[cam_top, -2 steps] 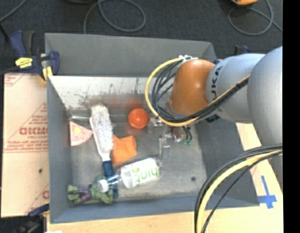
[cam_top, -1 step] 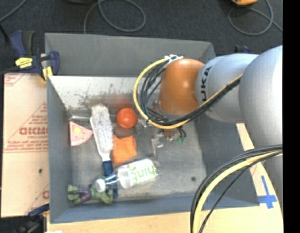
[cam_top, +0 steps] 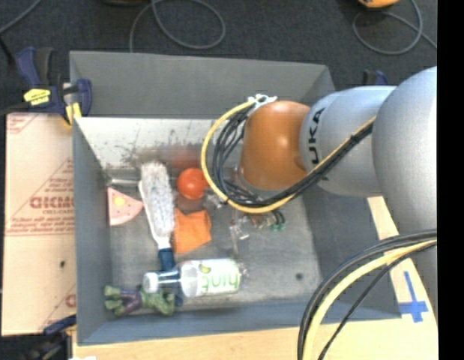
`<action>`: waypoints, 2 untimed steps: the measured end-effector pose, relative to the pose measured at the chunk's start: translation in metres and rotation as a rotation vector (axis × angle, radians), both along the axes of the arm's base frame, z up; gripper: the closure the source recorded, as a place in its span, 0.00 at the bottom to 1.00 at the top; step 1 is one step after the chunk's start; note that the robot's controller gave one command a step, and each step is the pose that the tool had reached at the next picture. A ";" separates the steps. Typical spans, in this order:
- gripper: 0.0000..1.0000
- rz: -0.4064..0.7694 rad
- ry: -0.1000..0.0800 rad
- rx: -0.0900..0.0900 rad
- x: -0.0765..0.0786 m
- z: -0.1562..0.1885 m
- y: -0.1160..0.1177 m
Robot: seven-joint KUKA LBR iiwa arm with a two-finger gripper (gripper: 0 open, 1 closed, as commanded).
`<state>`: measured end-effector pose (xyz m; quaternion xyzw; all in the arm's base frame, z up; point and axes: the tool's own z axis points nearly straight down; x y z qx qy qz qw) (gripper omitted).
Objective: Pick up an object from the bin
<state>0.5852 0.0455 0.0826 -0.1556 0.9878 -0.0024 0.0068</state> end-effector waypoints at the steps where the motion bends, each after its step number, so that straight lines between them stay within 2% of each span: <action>1: 0.00 -0.179 0.000 0.002 0.003 0.026 0.020; 2: 0.00 -0.145 0.001 0.001 -0.014 0.063 0.032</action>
Offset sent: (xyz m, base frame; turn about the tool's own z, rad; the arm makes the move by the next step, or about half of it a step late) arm -0.0240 0.0403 0.0789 0.1331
